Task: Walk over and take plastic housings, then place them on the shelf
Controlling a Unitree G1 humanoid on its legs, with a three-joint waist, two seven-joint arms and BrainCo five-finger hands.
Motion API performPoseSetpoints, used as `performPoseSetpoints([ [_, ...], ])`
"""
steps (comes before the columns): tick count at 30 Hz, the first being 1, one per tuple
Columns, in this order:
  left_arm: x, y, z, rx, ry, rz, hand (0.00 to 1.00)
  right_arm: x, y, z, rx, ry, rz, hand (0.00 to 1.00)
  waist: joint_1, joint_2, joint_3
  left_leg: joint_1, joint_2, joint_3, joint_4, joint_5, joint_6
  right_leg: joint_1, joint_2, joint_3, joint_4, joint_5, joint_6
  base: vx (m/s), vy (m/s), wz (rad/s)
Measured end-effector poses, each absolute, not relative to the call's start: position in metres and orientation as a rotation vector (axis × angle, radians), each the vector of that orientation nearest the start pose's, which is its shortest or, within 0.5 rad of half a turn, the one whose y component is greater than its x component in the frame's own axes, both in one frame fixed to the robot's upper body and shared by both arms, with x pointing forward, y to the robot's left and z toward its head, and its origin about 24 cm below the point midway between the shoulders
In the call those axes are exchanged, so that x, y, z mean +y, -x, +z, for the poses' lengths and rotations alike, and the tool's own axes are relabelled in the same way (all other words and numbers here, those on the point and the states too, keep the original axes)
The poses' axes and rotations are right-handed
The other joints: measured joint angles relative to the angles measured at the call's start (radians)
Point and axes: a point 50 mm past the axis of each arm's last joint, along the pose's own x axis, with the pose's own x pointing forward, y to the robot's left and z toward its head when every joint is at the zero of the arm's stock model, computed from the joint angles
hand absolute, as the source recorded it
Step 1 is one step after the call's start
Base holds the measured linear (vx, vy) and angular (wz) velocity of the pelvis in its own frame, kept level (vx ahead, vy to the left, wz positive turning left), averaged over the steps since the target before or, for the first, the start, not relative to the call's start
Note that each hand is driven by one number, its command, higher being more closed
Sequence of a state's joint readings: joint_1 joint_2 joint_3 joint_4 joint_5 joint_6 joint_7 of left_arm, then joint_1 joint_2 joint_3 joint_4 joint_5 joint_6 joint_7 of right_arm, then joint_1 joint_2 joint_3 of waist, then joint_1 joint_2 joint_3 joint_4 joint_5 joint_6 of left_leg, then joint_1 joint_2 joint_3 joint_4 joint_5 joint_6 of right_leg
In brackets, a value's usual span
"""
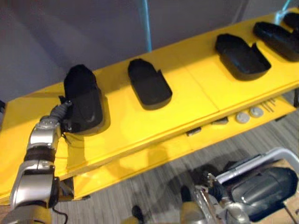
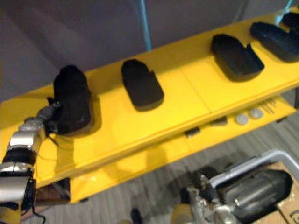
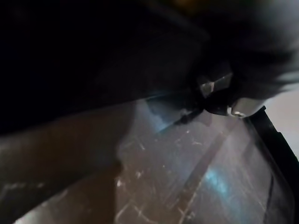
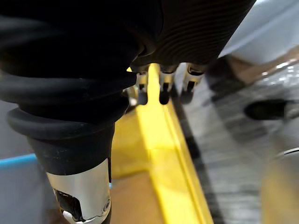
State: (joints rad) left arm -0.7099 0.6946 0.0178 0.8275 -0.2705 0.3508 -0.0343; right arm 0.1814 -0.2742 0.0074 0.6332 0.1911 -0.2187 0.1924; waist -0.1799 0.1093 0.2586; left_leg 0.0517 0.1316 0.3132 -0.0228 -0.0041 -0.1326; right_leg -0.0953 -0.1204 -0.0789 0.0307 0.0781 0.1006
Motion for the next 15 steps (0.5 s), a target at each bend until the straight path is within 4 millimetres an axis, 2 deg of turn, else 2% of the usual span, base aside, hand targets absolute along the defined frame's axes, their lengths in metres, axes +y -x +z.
performPoseSetpoints([
  [2,0.329,-0.353,0.126,0.337,-0.223,0.341,1.00,-0.234,-0.155,-0.093,0.572,0.049,0.027,0.00,-0.009,-0.012,0.036,-0.002,-0.002,0.002,0.028,-0.001,0.000,-0.012,-0.006,0.012,0.036,-0.015,-0.001,-0.03,-0.004,-0.10],
  [3,0.325,-0.361,0.144,0.281,-0.214,0.350,1.00,-0.230,-0.164,-0.090,0.550,0.056,0.046,0.00,-0.004,-0.028,0.083,-0.030,-0.002,0.001,0.075,-0.011,0.007,-0.037,-0.014,0.018,0.081,-0.030,-0.004,-0.15,-0.016,0.01],
  [5,0.319,-0.370,0.167,0.198,-0.180,0.372,1.00,-0.227,-0.177,-0.084,0.510,0.070,0.041,0.00,-0.003,-0.035,0.111,-0.111,0.003,-0.002,0.122,-0.030,0.015,-0.113,-0.017,0.018,0.116,-0.036,-0.005,-0.18,-0.020,0.09],
  [7,0.314,-0.376,0.193,0.102,-0.175,0.395,1.00,-0.228,-0.182,-0.081,0.487,0.079,0.027,0.00,0.004,-0.043,0.156,-0.125,0.002,0.000,0.128,-0.031,0.017,-0.125,-0.019,0.024,0.118,-0.027,-0.003,-0.10,0.001,0.02],
  [10,0.312,-0.378,0.196,0.087,-0.199,0.411,1.00,-0.224,-0.181,-0.080,0.482,0.070,0.032,0.00,0.003,-0.052,0.162,-0.133,0.004,0.003,0.139,-0.040,0.019,-0.130,-0.019,0.026,0.121,-0.026,-0.003,-0.01,0.002,-0.01],
  [15,0.305,-0.383,0.227,-0.003,-0.211,0.436,1.00,-0.215,-0.186,-0.076,0.442,0.073,0.056,0.00,0.018,-0.072,0.174,-0.178,0.013,0.001,0.161,-0.041,0.019,-0.165,-0.014,0.027,0.124,-0.022,-0.004,0.02,-0.012,0.02],
])
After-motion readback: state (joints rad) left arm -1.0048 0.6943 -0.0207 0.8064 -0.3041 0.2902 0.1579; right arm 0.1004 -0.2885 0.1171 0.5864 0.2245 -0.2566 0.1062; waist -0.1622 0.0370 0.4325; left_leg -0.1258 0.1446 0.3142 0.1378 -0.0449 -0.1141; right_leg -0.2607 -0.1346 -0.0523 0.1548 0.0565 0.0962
